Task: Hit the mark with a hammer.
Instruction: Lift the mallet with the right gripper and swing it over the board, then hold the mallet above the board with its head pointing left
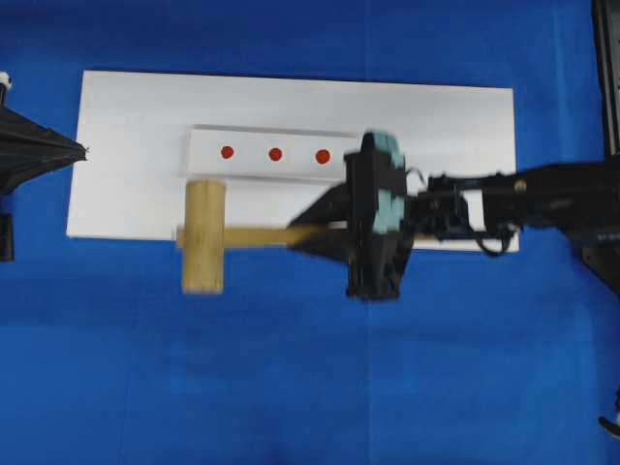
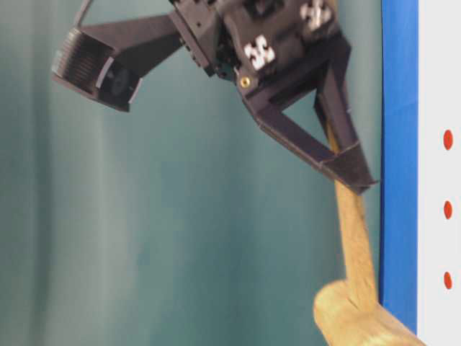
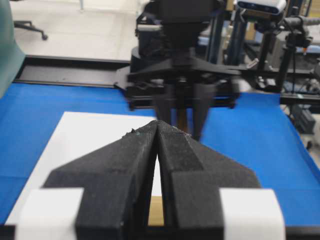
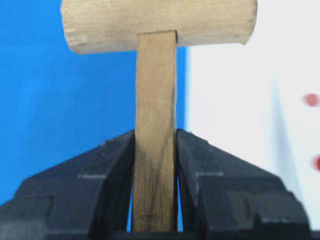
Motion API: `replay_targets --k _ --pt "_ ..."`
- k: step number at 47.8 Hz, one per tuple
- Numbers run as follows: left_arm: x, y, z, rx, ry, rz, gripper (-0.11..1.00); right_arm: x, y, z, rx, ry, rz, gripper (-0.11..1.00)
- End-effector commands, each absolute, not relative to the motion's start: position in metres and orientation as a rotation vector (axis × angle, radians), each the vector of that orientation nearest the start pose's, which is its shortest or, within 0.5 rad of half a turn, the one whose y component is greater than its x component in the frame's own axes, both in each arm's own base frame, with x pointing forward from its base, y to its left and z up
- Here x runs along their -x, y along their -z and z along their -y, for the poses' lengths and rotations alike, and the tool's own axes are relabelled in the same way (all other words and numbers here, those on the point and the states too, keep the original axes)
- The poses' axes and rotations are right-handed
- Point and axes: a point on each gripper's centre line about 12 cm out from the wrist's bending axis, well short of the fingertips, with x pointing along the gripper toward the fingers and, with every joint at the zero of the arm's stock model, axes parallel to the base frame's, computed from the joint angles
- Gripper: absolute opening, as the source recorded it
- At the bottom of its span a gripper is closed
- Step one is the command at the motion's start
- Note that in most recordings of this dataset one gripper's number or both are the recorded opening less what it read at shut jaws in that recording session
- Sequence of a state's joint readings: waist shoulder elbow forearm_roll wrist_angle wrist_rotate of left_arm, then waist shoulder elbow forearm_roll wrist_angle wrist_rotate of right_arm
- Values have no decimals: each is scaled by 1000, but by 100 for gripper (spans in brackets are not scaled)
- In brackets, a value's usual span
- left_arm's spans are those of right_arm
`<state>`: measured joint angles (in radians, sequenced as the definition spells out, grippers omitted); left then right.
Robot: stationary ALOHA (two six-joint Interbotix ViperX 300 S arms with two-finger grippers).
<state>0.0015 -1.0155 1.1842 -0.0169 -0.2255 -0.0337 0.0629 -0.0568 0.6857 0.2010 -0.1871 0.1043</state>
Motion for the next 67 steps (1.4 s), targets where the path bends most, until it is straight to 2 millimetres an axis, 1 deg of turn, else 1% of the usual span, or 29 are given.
replay_targets --k 1,6,11,17,21,25,29,35,41,45,51,58,67 --pt "-192 -295 -1 53 -4 63 0 -390 -223 -4 -259 65 -379 10" --pt "-192 -296 -1 52 -4 65 0 -388 -224 11 -245 97 -373 10" --pt "-192 -296 0 53 -2 64 0 -387 -224 18 -231 108 -372 10" --pt "-192 -295 -1 55 -4 63 0 -388 -226 19 -212 102 -366 10" --pt "-192 -296 -1 55 -4 65 0 -388 -227 18 -163 84 -360 10" --pt "-192 -296 -1 55 -4 65 0 -389 -228 17 -65 55 -351 10" --pt "-192 -296 0 55 -2 66 0 -391 -232 21 8 47 -324 10" --pt "-192 -297 -1 69 -3 68 0 -393 -241 31 146 53 -267 10" --pt "-192 -297 -1 93 -3 68 0 -393 -244 40 329 54 -247 10" --pt "-192 -297 -1 101 -2 69 0 -393 -246 40 478 40 -232 10" --pt "-191 -297 -1 116 -1 72 0 -394 -249 38 639 28 -205 10" --pt "-191 -298 -1 148 1 75 0 -393 -254 38 747 34 -167 10" --pt "-191 -298 -1 193 3 74 0 -394 -259 37 812 43 -130 10"
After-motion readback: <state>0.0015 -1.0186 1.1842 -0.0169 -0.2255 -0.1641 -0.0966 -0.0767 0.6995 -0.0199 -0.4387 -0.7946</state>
